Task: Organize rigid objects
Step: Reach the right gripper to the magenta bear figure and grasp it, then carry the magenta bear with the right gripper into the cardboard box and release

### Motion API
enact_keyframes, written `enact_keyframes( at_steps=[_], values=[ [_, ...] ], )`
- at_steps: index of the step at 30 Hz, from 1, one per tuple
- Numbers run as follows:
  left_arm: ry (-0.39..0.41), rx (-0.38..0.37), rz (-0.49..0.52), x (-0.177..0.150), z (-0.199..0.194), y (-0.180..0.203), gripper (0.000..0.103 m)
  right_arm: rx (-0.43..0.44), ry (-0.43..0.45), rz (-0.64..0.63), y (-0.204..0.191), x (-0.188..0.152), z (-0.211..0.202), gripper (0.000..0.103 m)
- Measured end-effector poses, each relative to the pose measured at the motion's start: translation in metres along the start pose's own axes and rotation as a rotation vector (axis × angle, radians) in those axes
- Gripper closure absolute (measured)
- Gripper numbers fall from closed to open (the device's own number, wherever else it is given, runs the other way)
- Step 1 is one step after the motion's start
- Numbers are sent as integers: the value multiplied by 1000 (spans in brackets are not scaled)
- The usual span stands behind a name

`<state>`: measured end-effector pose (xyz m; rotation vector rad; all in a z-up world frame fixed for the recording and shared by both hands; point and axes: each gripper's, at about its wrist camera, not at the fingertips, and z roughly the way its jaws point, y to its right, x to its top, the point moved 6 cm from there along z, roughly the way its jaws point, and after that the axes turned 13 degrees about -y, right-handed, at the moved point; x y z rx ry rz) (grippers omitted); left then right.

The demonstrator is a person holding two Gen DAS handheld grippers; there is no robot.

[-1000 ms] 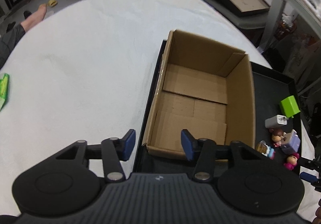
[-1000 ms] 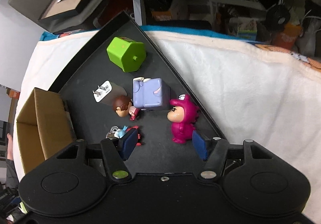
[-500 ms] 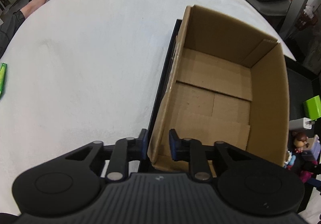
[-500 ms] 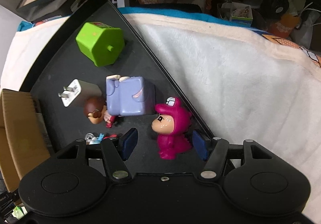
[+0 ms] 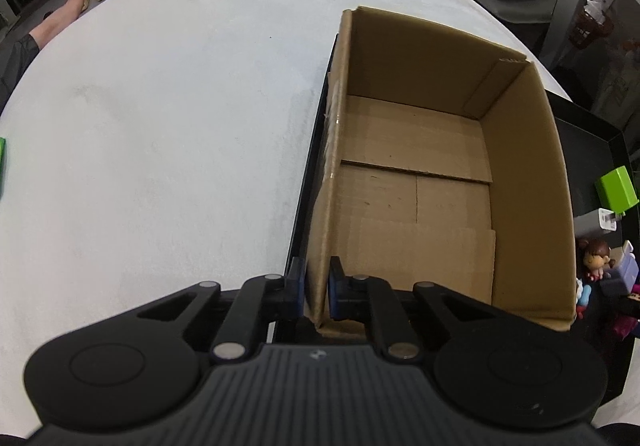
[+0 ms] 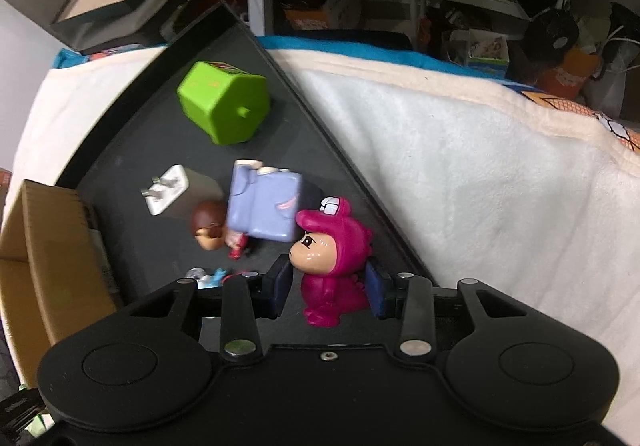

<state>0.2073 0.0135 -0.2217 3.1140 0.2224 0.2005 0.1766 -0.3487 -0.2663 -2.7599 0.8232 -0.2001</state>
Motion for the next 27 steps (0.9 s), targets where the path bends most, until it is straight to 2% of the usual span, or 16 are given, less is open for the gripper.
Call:
enact_keyframes(
  at_steps=[9, 18, 27],
  values=[
    [1, -4, 56, -7, -5, 1, 93, 43, 67, -53, -18, -15, -37, 65],
    [3, -20, 57, -3, -3, -4, 93, 71, 101, -84, -37, -35, -61, 65],
    [3, -35, 55, 5, 2, -5, 93, 77, 120, -166, -72, -51, -82, 65]
  ],
)
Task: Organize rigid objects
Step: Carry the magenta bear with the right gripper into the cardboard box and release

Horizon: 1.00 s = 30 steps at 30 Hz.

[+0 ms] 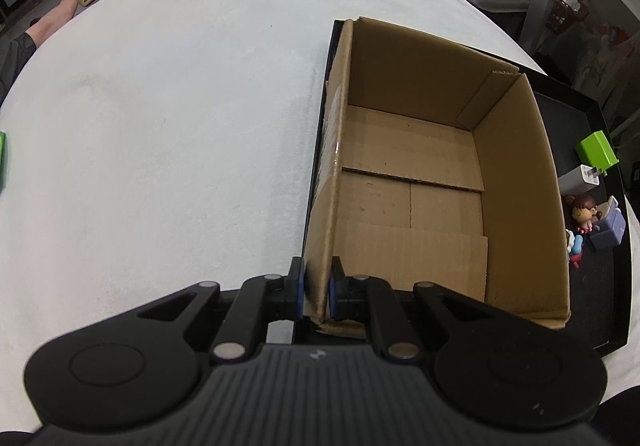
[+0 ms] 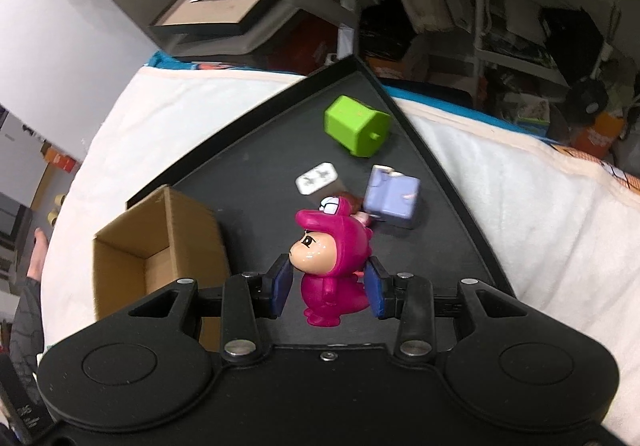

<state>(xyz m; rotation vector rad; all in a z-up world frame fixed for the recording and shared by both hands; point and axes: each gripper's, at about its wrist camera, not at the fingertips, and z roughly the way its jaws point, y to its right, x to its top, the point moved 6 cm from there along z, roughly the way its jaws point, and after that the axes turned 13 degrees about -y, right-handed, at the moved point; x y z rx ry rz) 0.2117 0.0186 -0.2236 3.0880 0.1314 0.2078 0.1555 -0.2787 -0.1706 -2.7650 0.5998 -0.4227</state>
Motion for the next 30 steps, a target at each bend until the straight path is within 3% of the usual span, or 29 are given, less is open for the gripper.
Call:
enact_keyframes(
  at_steps=[13, 30],
  values=[
    [-27, -80, -10, -1, 8, -6, 92, 34, -28, -116, -70, -5, -3, 65],
    [-55, -132, 1, -4, 10, -16, 91, 49, -99, -243, -144, -15, 37, 65]
  ],
)
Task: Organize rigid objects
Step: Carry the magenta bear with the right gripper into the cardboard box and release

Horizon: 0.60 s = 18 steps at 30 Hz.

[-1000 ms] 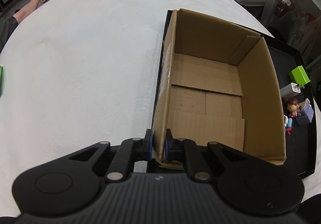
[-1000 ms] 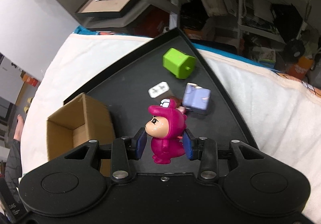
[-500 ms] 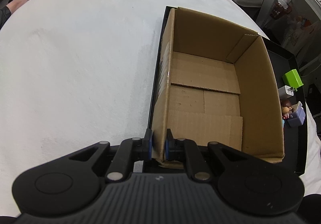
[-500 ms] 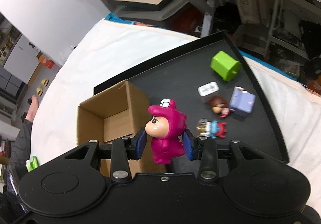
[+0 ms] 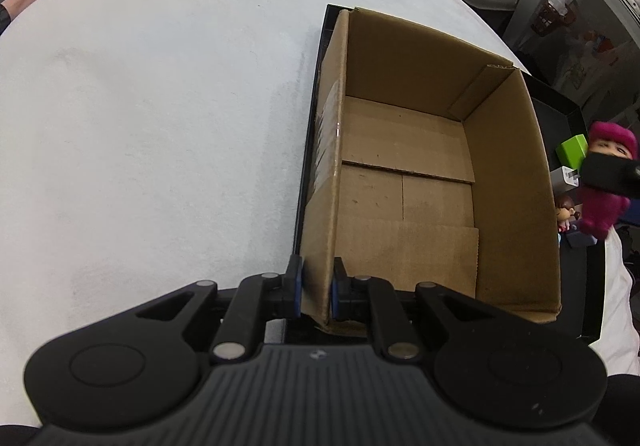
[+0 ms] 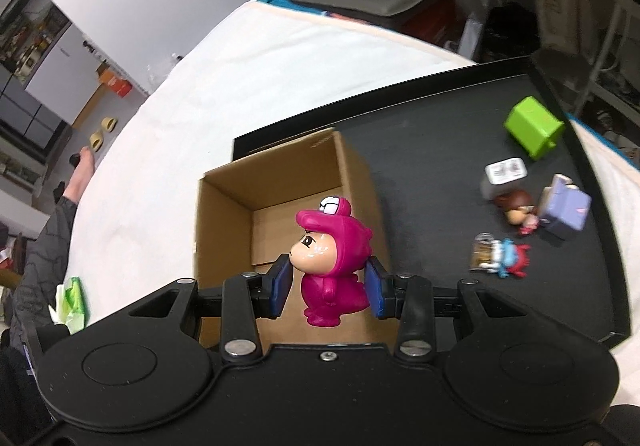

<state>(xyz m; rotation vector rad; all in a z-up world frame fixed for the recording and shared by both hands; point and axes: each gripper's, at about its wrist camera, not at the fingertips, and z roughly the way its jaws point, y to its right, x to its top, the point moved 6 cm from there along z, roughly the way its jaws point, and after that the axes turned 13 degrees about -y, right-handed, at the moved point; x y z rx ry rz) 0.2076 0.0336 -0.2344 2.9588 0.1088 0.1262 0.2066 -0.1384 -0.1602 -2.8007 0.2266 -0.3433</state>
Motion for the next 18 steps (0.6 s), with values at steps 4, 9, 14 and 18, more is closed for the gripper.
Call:
enact_keyframes(
  at_steps=[4, 9, 14, 18],
  values=[
    [-11, -17, -4, 2, -1, -2, 90, 5, -32, -13, -14, 1, 16, 65],
    [-22, -38, -18, 5, 0, -6, 90, 8, -63, -27, -31, 6, 35, 64],
    [-33, -47, -24, 6, 1, -9, 90, 23, -71, -43, -49, 10, 44, 64],
    [-40, -63, -32, 8, 0, -12, 90, 70, -82, -59, -61, 11, 50, 64]
  ],
)
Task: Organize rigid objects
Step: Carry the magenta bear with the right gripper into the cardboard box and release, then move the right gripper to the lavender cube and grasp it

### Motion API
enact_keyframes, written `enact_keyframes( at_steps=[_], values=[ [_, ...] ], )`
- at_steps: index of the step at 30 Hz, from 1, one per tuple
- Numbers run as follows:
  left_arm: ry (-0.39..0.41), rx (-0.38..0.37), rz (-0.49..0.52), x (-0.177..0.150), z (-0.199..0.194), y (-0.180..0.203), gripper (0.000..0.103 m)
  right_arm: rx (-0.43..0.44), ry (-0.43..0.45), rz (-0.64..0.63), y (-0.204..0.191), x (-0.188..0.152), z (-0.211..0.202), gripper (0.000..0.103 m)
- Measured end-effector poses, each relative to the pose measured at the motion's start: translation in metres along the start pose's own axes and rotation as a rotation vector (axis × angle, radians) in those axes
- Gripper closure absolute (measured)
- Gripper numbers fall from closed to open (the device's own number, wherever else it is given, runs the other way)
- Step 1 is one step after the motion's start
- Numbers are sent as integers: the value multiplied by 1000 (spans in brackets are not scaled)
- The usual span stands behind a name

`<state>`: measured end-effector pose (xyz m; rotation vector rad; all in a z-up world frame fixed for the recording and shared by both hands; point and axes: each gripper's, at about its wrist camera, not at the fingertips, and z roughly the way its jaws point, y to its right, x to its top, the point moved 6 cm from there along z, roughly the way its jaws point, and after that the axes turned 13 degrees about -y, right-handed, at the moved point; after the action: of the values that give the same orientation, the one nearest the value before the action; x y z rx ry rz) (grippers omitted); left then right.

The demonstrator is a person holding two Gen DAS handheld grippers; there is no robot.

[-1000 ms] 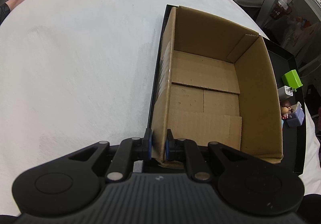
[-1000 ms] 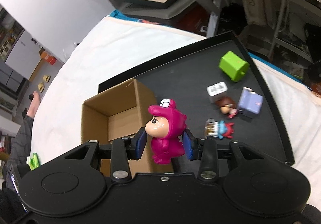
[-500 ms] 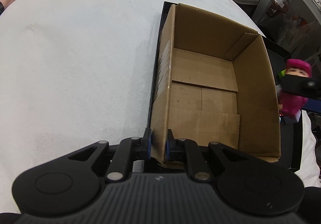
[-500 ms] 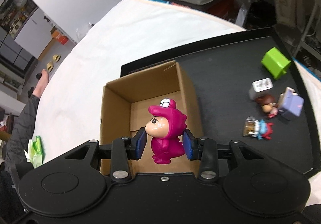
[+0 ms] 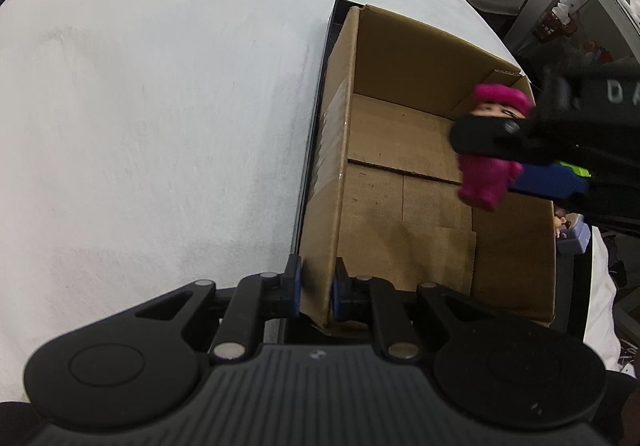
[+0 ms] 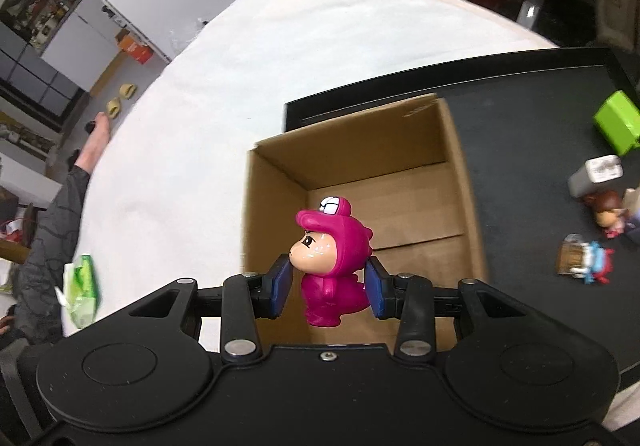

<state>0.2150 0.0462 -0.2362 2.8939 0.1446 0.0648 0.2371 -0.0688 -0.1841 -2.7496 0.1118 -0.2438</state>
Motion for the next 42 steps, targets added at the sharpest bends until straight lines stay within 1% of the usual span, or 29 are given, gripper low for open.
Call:
enact_keyframes(
  at_steps=[2, 3, 4, 6, 10, 16, 20, 23, 29, 31, 32, 35, 37, 39, 41, 42],
  values=[
    [-1, -7, 2, 0, 0, -1, 90, 7, 2, -14, -7, 0, 3, 61],
    [-2, -8, 4, 0, 0, -2, 90, 7, 7, -15, -8, 0, 3, 54],
    [-2, -8, 5, 0, 0, -2, 90, 6, 12, -13, -8, -1, 2, 51],
    [-2, -5, 7, 0, 0, -2, 89, 10, 15, -8, -6, -2, -1, 51],
    [0, 10, 11, -2, 2, 1, 89, -10, 33, 2, 6, -7, -14, 51],
    [-3, 21, -3, -2, 0, 5, 89, -46, 78, 42, 38, -16, -37, 51],
    [-9, 75, 13, -3, -2, 13, 89, -85, 114, 67, 60, -22, -50, 51],
    [-12, 117, 14, -4, -4, 18, 88, -79, 123, 92, 77, -24, -57, 51],
    [-2, 173, 20, -9, -12, 28, 83, -104, 156, 141, 111, -27, -68, 50],
    [6, 190, 13, -11, -12, 26, 79, -111, 162, 155, 122, -28, -70, 50],
    [5, 199, 9, -10, -12, 27, 74, -110, 165, 162, 128, -28, -71, 49],
    [-1, 221, 7, -11, -11, 29, 64, -108, 177, 181, 143, -29, -73, 42],
    [0, 239, 2, -11, -12, 31, 59, -108, 188, 195, 154, -29, -74, 37],
    [3, 247, 1, -10, -13, 33, 51, -106, 192, 215, 165, -29, -74, 33],
    [13, 265, -4, -8, -15, 36, 46, -96, 193, 242, 178, -29, -72, 31],
    [24, 273, -9, -7, -16, 37, 43, -92, 195, 257, 185, -29, -71, 27]
  ],
)
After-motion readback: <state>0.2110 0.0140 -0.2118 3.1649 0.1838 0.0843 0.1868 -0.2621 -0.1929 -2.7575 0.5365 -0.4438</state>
